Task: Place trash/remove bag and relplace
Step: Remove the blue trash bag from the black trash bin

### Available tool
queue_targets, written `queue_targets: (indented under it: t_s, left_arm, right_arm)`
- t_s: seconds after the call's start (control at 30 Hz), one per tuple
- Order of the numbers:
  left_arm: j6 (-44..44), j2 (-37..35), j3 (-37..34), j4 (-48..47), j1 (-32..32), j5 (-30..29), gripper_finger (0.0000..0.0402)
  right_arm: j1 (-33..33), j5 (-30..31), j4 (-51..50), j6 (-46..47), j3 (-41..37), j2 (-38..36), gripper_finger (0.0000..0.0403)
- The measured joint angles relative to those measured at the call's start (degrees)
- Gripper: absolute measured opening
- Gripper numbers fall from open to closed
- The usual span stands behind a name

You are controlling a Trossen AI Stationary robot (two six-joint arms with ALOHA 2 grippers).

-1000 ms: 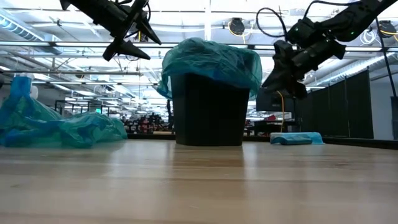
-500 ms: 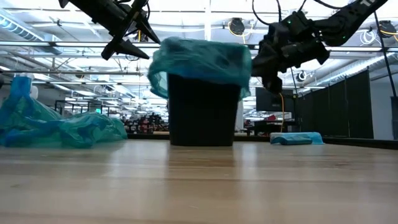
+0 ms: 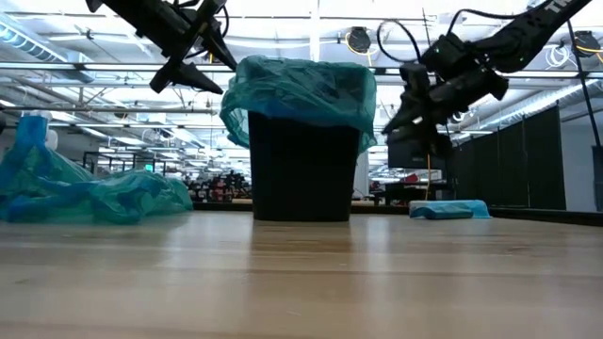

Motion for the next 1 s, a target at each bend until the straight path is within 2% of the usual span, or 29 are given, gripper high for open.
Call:
queue_targets:
  t_s: [0.13, 0.3, 0.53, 0.73, 0.8, 1.0]
  left_arm:
    - [-0.22, -0.01, 0.0, -0.08, 0.0, 2.18, 0.0244]
    - [-0.46, -0.02, 0.0, -0.16, -0.26, 2.77, 0.0244]
    - [-1.18, -0.01, 0.0, -0.17, -0.26, 2.9, 0.0244]
    - [-3.16, -0.02, 0.0, -2.01, -0.26, 2.88, 0.0244]
    - [-3.48, 0.0, 0.0, -2.66, -0.26, 2.88, 0.0244]
    - [-3.5, -0.02, 0.0, -2.8, -0.26, 2.31, 0.0244]
  right_arm:
    - [-4.72, -0.43, -2.93, 0.52, 0.0, 0.37, 0.0086]
    - [-8.38, -10.68, 0.13, 1.49, 0.0, 5.32, 0.0086]
    - [-7.1, -20.28, 14.43, 8.52, 0.0, 14.64, 0.0086]
    - [-7.47, -22.42, 21.89, 11.45, 0.0, 15.45, 0.0086]
    - [-7.73, -24.23, 21.51, 10.64, 0.0, 15.45, 0.0086]
    - [-6.8, -23.76, 16.34, 6.19, 0.0, 15.67, 0.0086]
